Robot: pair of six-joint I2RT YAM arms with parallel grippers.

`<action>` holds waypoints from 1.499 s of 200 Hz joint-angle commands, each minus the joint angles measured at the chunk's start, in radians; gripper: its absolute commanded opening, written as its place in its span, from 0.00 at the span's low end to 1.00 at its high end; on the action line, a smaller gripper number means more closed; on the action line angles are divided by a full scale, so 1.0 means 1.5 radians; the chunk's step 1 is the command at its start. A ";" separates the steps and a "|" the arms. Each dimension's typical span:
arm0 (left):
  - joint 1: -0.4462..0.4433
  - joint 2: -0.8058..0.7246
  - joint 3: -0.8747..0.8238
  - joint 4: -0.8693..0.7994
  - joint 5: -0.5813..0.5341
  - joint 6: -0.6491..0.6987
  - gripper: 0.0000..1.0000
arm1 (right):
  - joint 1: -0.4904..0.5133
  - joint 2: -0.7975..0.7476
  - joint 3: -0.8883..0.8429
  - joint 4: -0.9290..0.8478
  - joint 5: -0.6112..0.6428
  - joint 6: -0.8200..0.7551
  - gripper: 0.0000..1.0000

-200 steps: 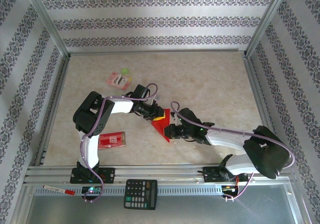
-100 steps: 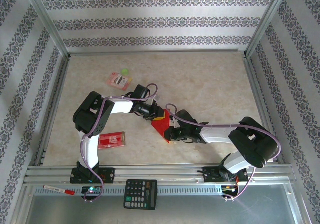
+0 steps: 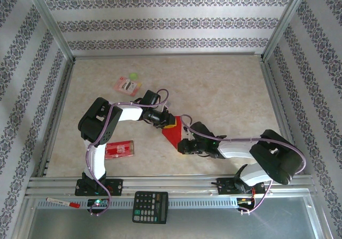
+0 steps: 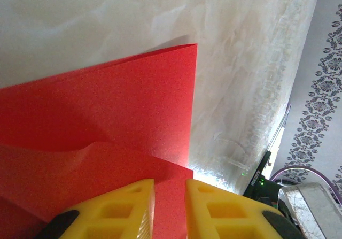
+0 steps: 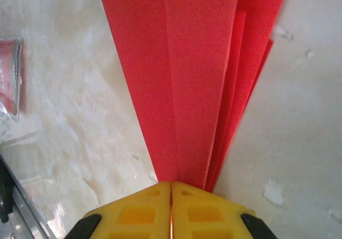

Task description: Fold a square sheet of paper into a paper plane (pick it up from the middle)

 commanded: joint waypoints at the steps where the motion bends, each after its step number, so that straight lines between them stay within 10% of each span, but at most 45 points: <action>1: 0.000 0.047 -0.011 -0.061 -0.067 0.019 0.23 | -0.004 -0.044 -0.010 -0.044 -0.009 0.012 0.08; 131: 0.000 0.047 -0.011 -0.059 -0.065 0.016 0.23 | -0.055 0.107 0.153 -0.022 -0.037 -0.033 0.07; 300: 0.000 0.050 -0.009 -0.063 -0.065 0.019 0.23 | -0.025 0.059 0.015 -0.022 -0.063 0.000 0.07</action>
